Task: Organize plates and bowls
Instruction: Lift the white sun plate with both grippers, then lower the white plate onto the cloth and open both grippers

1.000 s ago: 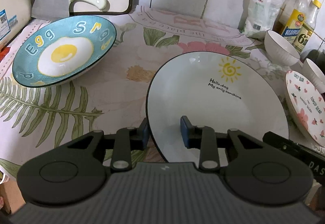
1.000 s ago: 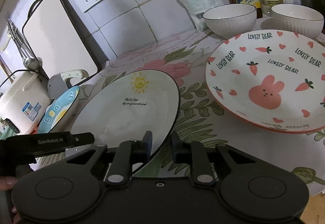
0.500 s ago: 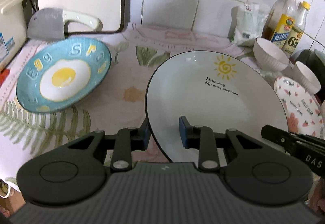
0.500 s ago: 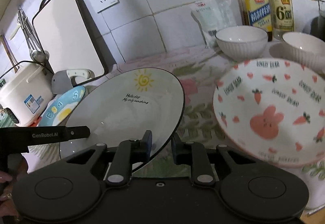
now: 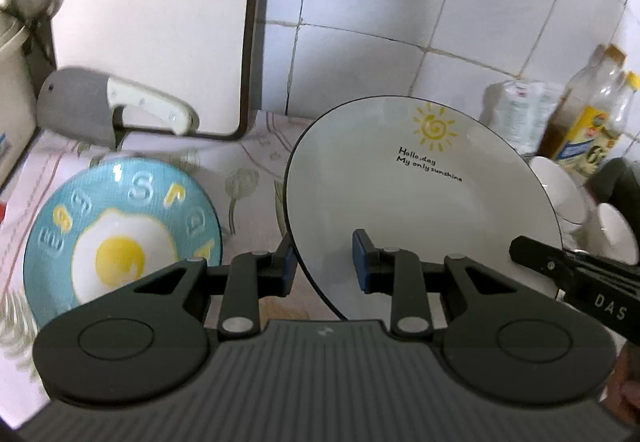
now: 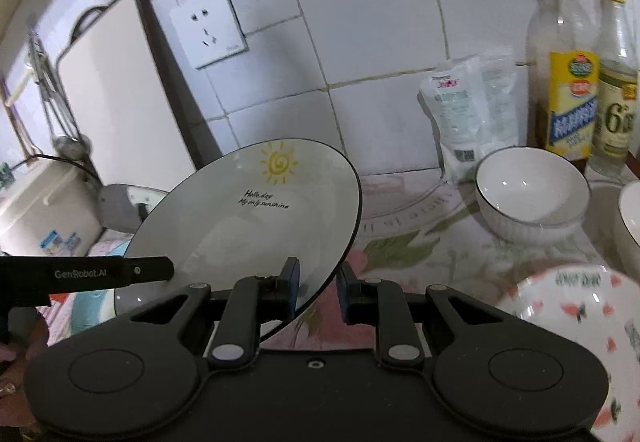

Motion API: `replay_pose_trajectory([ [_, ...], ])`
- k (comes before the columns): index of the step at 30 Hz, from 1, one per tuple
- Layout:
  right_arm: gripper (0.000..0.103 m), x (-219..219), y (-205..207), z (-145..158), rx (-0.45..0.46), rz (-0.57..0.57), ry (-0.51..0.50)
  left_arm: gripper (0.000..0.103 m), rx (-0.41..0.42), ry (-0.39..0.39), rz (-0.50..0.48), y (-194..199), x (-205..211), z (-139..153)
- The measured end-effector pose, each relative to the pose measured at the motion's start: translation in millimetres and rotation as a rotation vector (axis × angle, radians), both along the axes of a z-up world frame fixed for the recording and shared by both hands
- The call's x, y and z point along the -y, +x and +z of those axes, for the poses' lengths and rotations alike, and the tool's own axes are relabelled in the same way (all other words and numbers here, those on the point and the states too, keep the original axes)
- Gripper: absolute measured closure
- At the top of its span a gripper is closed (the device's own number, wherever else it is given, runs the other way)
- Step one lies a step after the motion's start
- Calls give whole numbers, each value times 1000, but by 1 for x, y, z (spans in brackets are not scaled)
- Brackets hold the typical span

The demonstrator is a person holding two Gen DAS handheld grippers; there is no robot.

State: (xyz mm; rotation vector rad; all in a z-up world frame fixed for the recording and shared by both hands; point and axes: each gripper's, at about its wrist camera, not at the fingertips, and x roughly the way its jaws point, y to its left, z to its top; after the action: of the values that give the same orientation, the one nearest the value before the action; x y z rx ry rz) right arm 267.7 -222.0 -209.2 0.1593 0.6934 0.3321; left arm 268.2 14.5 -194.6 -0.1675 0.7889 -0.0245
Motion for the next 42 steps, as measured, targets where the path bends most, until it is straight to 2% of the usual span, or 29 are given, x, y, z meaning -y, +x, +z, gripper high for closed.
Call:
replay_pose_trajectory([
  [4,78,-4,31,-13,-44,-9,-6,76,-32,3,8,25,-2,-13],
  [13,78,-14,59,-46,-109,-34,-56,76,-114,9,11,53,0,-47],
  [16,78,-16,62,-56,-143,-43,-76,76,-178,-43,46,55,-4,-59],
  [17,78,-15,63,-58,-174,-53,-66,73,-203,-51,61,56,-6,-61],
  [19,77,-10,61,-58,-216,-81,-26,72,-203,-41,63,53,-5,-57],
  [21,74,-11,52,-51,-175,-90,-52,67,-220,14,56,50,-2,-52],
  [22,62,-13,46,-46,-151,-89,-89,61,-228,36,50,48,1,-48],
  [24,55,-16,37,-38,-129,-80,-141,57,-254,64,43,41,3,-41],
  [32,54,-7,-1,-2,-99,-51,-116,45,-285,116,-11,13,14,-3],
  [39,41,2,-39,44,-42,-49,-113,39,-278,178,-73,-18,31,36],
  [42,39,9,-55,65,-30,-55,-113,37,-277,198,-86,-33,36,55],
])
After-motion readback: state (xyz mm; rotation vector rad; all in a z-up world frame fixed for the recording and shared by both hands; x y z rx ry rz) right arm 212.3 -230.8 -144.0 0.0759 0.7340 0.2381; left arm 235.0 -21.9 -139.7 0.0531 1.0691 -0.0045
